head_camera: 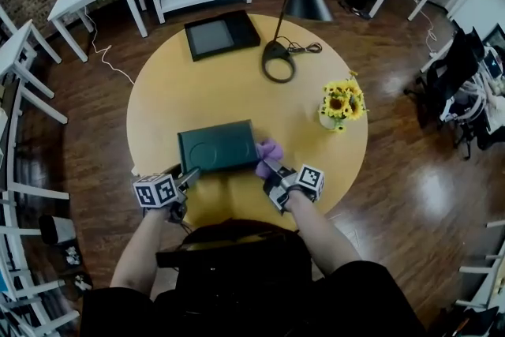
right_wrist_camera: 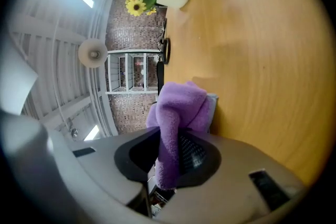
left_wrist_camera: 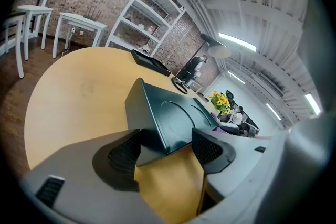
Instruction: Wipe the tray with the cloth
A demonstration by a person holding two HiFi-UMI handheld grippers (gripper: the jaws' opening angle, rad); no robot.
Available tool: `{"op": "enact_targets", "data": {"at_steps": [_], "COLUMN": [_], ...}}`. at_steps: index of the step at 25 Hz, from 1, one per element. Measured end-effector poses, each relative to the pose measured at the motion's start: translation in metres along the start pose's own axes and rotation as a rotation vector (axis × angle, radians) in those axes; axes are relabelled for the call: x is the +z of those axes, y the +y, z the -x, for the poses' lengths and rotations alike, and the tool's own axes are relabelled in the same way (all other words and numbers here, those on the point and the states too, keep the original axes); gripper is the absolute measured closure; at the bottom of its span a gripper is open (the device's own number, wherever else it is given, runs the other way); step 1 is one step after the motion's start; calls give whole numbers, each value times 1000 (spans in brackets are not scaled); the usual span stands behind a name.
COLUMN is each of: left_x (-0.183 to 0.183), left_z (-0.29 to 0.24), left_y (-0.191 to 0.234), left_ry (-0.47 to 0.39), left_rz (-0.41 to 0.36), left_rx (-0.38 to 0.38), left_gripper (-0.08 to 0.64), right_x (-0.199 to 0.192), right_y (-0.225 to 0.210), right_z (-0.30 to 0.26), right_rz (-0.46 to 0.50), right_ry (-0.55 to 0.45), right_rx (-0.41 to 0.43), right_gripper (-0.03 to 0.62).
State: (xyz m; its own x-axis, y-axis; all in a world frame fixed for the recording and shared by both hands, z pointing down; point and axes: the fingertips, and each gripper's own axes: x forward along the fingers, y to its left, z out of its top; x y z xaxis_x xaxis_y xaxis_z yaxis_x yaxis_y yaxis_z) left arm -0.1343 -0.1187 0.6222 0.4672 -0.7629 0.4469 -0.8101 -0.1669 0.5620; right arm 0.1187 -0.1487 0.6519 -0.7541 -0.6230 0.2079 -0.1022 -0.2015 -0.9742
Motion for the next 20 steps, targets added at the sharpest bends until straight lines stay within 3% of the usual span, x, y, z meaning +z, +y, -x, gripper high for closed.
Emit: {"op": "enact_targets", "data": {"at_steps": [5,8,14,17,20], "left_x": [0,3,86,107,102], "left_z": [0,0,-9,-38,-69], "left_y": [0,-2,21,31,36], "left_ry": [-4,35,-51,7,119], "left_rz": [3,-30,-121,-189,-257], "left_rx": [-14,-58,-62,-82,-120], "left_gripper": [259,261,261,262,261], "right_x": [-12,-18,-26,-36,-45], "right_y": [-3,-2,3,2,2], "right_z": [8,12,23,25,21], "right_rz": [-50,-62,-65,-80,-82], "right_ry": [-94,-136,-188,-219,-244], "right_rx": [35,54,80,93,107], "right_gripper": [518,518,517,517,517]}}
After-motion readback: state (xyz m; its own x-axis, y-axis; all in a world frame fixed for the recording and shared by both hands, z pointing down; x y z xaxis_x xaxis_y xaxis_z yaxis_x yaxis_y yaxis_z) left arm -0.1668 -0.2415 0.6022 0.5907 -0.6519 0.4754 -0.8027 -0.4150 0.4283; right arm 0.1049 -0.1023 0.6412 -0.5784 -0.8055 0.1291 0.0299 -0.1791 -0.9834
